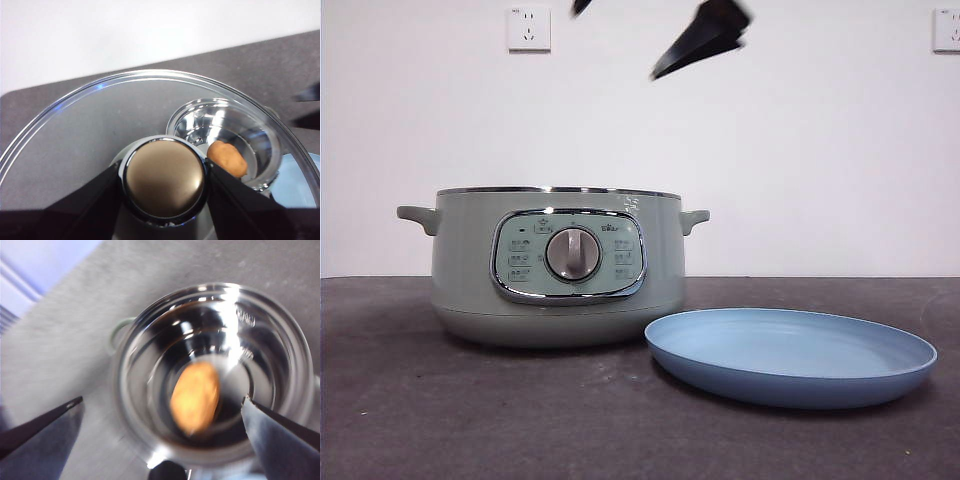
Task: Take the potato out from the steamer,put the potato on the plate,close the lid
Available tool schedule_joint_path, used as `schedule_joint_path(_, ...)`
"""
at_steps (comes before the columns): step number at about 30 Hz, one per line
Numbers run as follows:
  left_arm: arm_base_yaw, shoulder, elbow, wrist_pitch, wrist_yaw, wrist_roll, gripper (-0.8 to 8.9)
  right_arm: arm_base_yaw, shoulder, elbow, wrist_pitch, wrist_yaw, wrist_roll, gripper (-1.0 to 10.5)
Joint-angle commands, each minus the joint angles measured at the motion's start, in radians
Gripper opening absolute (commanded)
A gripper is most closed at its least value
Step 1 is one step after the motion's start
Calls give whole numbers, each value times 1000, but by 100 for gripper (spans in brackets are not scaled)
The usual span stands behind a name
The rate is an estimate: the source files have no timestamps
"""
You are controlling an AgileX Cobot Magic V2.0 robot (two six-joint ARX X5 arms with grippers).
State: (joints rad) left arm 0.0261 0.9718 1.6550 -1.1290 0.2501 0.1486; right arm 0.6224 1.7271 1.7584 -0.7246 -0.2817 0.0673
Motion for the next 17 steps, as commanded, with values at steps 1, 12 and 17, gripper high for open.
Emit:
schedule_joint_path(1, 3, -48, 16, 16, 11, -10, -8, 36, 110, 69, -2, 72, -32, 658)
schedule_joint_path(12, -6, -116, 16, -24, 13, -17, -8, 86, 385, 176, 48, 235, -44, 658)
schedule_joint_path(17, -23, -117, 16, -24, 13, -17, -8, 87, 441, 176, 61, 244, -41, 657)
